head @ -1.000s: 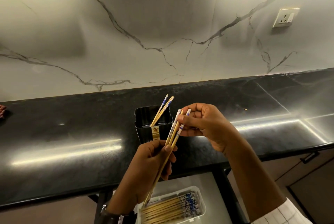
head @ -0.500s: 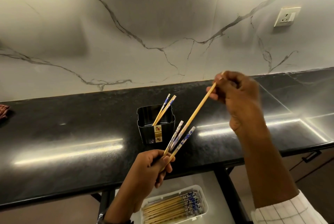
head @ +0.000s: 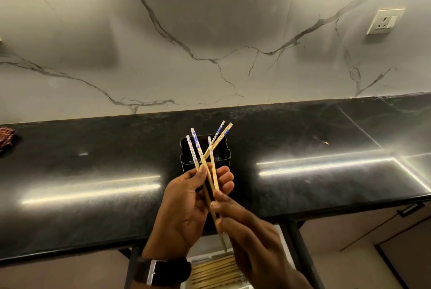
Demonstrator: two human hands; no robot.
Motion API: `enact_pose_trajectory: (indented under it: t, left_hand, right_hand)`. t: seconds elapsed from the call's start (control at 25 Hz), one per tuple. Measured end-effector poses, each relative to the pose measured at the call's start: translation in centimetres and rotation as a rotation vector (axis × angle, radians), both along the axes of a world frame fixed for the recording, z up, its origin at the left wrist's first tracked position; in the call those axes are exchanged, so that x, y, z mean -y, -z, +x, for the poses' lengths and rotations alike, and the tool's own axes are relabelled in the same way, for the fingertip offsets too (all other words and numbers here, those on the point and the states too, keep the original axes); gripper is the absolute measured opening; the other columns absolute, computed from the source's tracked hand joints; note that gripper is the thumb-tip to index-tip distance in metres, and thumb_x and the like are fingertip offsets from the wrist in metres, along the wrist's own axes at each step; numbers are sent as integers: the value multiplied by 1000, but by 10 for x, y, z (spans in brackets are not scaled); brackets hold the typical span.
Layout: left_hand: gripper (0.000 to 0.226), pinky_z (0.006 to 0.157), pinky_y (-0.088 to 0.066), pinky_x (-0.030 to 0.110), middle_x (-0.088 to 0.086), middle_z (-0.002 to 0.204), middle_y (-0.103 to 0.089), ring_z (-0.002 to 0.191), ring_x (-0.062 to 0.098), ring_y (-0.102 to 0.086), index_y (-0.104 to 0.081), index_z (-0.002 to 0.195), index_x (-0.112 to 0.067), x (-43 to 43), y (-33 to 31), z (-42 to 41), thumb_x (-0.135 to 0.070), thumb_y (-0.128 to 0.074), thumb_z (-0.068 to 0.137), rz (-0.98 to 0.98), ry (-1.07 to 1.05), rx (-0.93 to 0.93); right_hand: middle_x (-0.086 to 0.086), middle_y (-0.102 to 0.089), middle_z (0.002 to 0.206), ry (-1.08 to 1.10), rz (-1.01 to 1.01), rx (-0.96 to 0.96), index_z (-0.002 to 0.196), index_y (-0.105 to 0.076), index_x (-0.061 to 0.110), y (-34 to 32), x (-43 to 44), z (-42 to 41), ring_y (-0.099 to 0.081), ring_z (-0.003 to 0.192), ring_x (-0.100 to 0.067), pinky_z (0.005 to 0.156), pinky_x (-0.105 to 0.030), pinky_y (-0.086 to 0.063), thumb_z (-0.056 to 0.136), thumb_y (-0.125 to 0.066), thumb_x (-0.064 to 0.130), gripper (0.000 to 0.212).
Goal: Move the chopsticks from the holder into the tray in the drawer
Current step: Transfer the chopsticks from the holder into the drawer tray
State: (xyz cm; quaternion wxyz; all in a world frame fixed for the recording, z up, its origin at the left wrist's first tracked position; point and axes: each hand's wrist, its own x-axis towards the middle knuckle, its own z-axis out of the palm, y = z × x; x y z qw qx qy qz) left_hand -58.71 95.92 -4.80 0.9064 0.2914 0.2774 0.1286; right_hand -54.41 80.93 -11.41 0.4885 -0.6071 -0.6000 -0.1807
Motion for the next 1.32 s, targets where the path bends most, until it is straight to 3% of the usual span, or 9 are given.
enact_pose_trajectory:
  t: [0.2, 0.32, 0.4, 0.52, 0.64, 0.84, 1.04, 1.2, 1.32]
  left_hand:
    - [24, 48, -58, 30, 16, 92, -71, 68, 23, -68, -63, 118, 0, 4, 7, 6, -12, -46, 105, -10, -51, 4]
    - [28, 48, -49, 28, 8, 77, -62, 59, 17, -54, -64, 122, -2, 4, 13, 7, -11, -43, 105, 120, -25, -9]
    - [28, 56, -50, 30, 8, 75, -63, 60, 17, -56, -65, 121, -2, 3, 14, 4, -8, -43, 105, 276, 11, -40]
    - [25, 60, -49, 32, 9, 76, -66, 62, 18, -58, -65, 117, -2, 9, 13, -1, -5, -44, 104, 475, 128, -75]
    - [25, 59, -50, 32, 10, 78, -68, 62, 18, -59, -65, 114, -2, 20, 13, -3, -5, -42, 105, 545, 241, -122]
    - [28, 62, -51, 33, 11, 78, -67, 66, 21, -60, -67, 113, -2, 21, 16, -9, -5, -39, 107, 599, 357, -155]
    - [28, 61, -51, 34, 12, 80, -65, 67, 24, -61, -66, 112, -1, 21, 19, -15, -6, -38, 107, 612, 431, -184]
    - [27, 56, -42, 31, 12, 80, -60, 61, 19, -52, -63, 112, 0, 23, 25, -11, -6, -37, 106, 638, 464, -227]
    - [27, 53, -39, 30, 11, 78, -57, 59, 18, -48, -62, 111, 0, 25, 31, -12, -4, -35, 106, 692, 497, -262]
  right_hand:
    - [-14, -61, 144, -22, -162, 65, 121, -65, 5, 8, 6, 7, -51, 143, -26, 103, -47, -55, 103, -62, 17, 22]
    - [-11, -68, 137, 20, -80, 16, 115, -73, 4, 9, 11, 10, -59, 135, -22, 102, -49, -55, 96, -65, 5, 21]
    - [-8, -69, 135, 121, 31, -187, 122, -68, 6, 2, 7, 12, -63, 131, -20, 101, -47, -56, 90, -62, -3, 33]
    - [-4, -67, 137, 312, 158, -734, 140, -56, 8, -32, -14, 38, -67, 123, -13, 100, -41, -58, 101, -56, 1, 40]
    - [-6, -73, 125, 166, 20, -1142, 151, -45, 11, -58, -33, 66, -74, 111, -13, 97, -39, -60, 105, -52, 9, 46]
    - [-5, -76, 119, 81, -162, -1113, 154, -39, 26, -55, -29, 75, -77, 104, -17, 90, -41, -63, 101, -57, -1, 62]
    - [-11, -77, 109, 89, -294, -1009, 130, -65, 12, -54, -23, 87, -78, 98, -20, 87, -46, -63, 97, -63, -1, 35]
    - [-13, -74, 106, 158, -401, -869, 134, -64, 9, -51, -18, 86, -79, 91, -20, 80, -41, -66, 96, -68, 5, 39]
    - [-14, -73, 108, 163, -384, -913, 136, -63, 8, -42, -14, 83, -79, 89, -24, 77, -43, -66, 94, -70, 5, 42]
